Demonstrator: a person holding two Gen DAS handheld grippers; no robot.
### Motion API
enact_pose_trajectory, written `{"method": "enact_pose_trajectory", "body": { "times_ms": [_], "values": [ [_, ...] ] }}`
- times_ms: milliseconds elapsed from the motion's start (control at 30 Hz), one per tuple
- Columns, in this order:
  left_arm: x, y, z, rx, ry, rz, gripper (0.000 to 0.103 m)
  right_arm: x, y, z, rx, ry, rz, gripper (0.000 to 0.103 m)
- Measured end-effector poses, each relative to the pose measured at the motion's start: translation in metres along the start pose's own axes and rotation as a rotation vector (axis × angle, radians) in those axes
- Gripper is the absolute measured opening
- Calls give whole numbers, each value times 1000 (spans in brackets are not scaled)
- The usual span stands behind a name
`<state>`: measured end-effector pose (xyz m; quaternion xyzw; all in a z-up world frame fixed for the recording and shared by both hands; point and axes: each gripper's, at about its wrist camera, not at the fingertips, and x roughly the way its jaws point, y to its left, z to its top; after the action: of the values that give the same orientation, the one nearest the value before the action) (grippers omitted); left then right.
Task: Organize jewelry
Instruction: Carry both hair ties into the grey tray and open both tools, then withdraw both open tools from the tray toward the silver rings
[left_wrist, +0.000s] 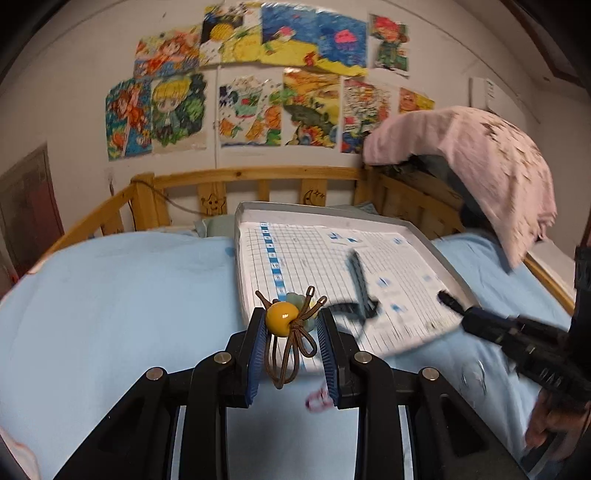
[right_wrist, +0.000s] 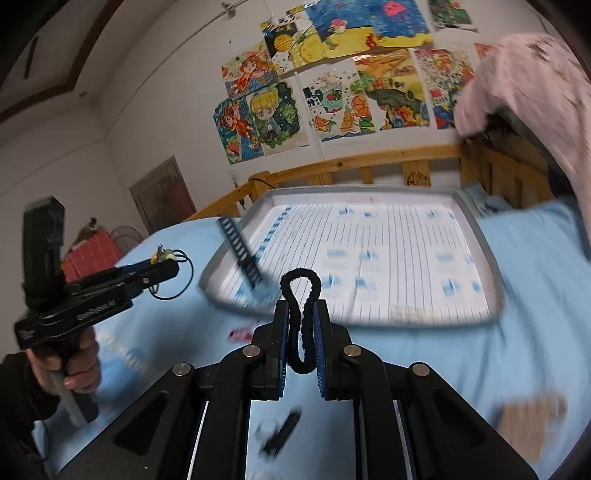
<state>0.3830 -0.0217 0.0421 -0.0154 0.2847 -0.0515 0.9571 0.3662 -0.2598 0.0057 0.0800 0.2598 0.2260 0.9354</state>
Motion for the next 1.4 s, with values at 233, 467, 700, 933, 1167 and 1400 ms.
{"method": "enact_pose_trajectory", "body": {
  "times_ms": [233, 467, 700, 933, 1167, 1400],
  "values": [
    [46, 5, 11, -74, 62, -34, 26, 56, -8, 17, 68, 37, -15, 12],
    [58, 6, -7, -112, 101, -52, 26, 75, -12, 4, 73, 77, -43, 16],
    [44, 16, -17, -177, 68, -75, 34, 69, -21, -6, 110, 51, -74, 41],
    [16, 6, -20, -139, -11, -28, 77, 50, -16, -1, 59, -6, -129, 58],
    [-27, 5, -32, -140, -102, -1, 101, 11, -12, -4, 22, -110, -164, 72],
    [-86, -12, -59, -105, -229, 34, 103, -58, 11, -21, -43, -279, -200, 90]
  ]
}}
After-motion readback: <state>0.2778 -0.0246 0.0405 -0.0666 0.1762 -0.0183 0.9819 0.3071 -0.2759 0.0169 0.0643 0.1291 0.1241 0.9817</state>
